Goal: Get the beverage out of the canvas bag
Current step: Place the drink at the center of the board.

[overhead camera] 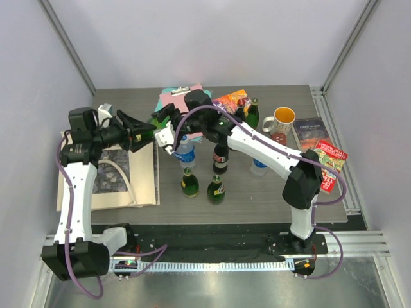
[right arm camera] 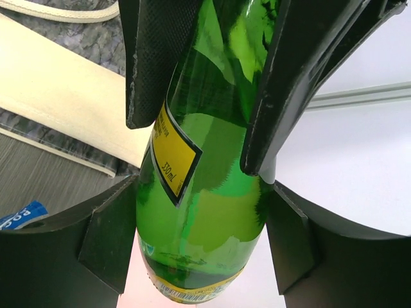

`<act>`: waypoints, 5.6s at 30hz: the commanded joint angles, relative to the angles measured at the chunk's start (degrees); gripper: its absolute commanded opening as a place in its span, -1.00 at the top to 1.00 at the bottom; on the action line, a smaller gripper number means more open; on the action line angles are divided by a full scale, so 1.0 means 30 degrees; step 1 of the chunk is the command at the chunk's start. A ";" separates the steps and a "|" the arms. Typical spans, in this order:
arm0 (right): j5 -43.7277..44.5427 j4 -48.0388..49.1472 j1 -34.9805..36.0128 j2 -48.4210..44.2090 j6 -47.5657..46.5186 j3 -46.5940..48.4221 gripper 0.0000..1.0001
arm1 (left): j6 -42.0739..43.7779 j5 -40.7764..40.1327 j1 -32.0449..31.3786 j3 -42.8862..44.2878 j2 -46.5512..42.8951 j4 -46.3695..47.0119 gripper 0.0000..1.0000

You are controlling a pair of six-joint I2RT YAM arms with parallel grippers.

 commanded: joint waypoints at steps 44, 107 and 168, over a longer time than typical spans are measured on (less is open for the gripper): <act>-0.1101 1.4709 -0.0904 -0.2910 1.2356 -0.3928 0.97 | 0.0884 0.2160 0.0302 0.3653 0.0326 0.1673 -0.68; -0.3679 1.6789 -0.3922 -0.3349 2.8709 -0.2960 0.98 | 1.4947 -0.4931 -0.6319 1.0274 0.5981 0.6127 0.53; -0.2393 1.4244 -1.1009 -0.8769 3.0968 -0.5598 -0.59 | 1.3891 -0.4198 -0.8279 0.8341 0.2171 0.9260 1.00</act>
